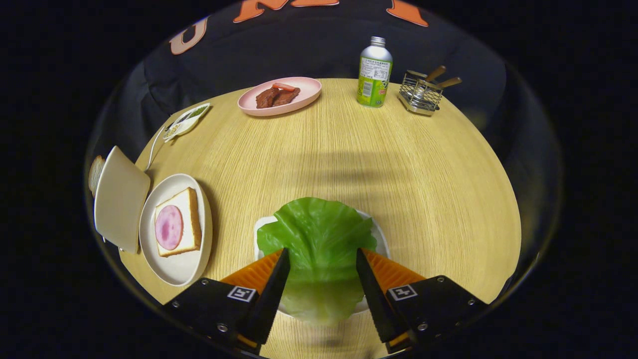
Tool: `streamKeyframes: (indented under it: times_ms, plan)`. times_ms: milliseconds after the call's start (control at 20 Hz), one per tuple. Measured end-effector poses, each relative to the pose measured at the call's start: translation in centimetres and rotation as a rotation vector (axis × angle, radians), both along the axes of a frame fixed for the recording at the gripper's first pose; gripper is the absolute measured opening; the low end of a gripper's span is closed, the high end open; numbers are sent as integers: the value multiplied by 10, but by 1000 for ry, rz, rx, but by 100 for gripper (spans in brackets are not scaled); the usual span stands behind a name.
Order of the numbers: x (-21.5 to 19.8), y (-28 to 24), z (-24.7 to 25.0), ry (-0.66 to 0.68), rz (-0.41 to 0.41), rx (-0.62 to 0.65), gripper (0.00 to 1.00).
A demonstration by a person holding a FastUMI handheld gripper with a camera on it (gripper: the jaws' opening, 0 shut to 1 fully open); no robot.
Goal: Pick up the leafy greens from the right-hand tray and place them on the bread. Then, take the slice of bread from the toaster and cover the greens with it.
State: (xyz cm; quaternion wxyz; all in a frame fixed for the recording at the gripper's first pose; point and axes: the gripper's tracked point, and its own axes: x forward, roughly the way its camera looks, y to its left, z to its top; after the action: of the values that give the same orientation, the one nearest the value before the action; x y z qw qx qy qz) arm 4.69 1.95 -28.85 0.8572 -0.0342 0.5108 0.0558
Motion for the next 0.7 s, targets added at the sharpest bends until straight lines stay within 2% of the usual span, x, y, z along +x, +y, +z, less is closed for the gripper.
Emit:
streamKeyframes:
  times_ms: [350, 450, 500, 700]
  plan:
    - [2, -4, -5, -11, -21, -5, 49]
    - [2, -9, -5, -21, -22, -33, 36]
    - [3, -11, -5, -22, -30, -33, 26]
    - [4, -17, -3, -35, -82, -3, 2]
